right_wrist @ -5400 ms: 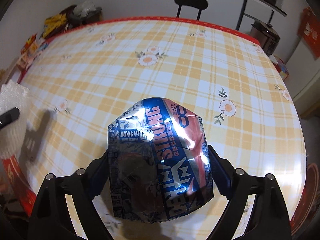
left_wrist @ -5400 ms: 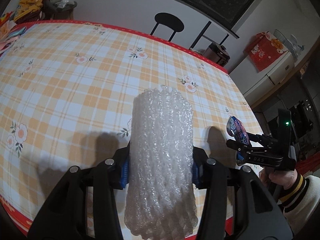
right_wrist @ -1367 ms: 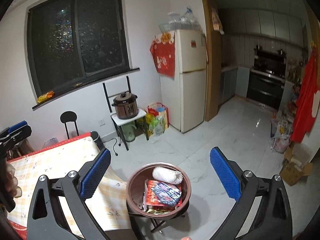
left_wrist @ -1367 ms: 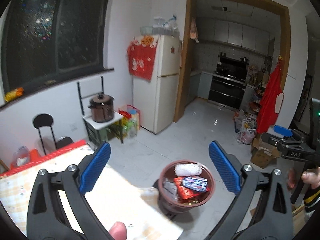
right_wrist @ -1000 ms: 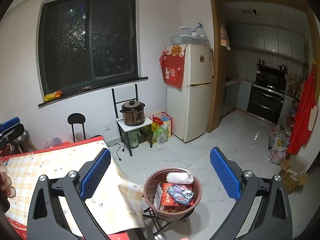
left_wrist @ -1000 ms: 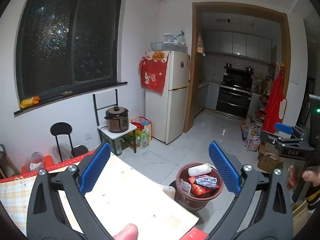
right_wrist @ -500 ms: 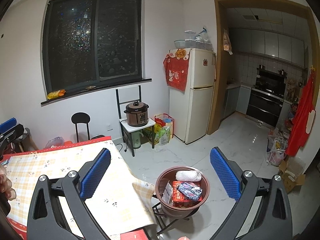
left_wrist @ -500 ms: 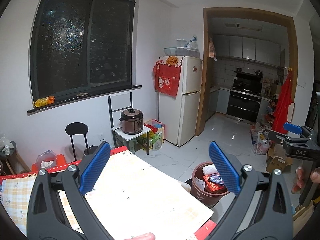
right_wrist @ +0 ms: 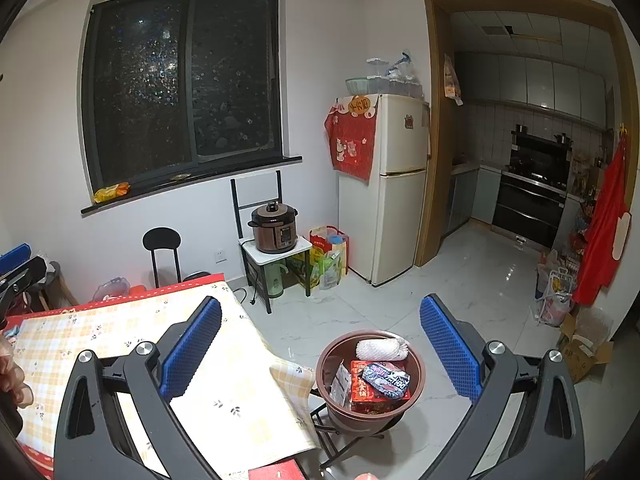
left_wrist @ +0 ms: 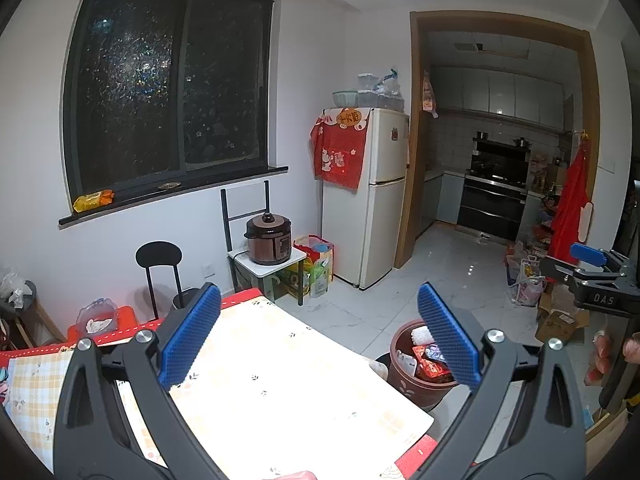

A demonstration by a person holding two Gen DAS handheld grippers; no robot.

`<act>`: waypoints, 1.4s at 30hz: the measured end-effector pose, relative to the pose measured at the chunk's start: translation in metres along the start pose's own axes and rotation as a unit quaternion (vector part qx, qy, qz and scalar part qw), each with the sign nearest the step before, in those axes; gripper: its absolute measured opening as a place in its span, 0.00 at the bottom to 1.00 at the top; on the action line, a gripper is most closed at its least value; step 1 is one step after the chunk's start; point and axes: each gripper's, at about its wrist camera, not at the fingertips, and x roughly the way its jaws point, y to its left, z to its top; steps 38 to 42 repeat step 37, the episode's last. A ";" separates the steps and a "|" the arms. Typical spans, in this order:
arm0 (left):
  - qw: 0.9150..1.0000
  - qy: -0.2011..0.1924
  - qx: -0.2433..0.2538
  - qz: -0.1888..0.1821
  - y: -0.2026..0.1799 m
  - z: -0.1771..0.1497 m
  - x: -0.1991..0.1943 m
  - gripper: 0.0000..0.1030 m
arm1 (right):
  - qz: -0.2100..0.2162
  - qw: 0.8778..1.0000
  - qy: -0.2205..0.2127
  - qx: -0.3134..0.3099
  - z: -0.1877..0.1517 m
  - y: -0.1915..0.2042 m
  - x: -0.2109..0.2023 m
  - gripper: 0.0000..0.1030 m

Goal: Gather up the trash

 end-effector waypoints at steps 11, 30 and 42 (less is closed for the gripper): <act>1.000 0.001 0.004 0.003 -0.010 0.000 0.001 0.94 | 0.002 1.000 0.006 0.004 0.000 -0.007 0.004 0.95; 1.000 0.009 0.002 -0.002 -0.023 0.001 0.009 0.94 | 0.001 1.000 0.019 0.011 -0.005 -0.020 0.013 0.95; 1.000 0.014 0.003 0.003 -0.028 0.001 0.012 0.94 | 0.002 1.000 0.022 0.015 -0.006 -0.021 0.015 0.95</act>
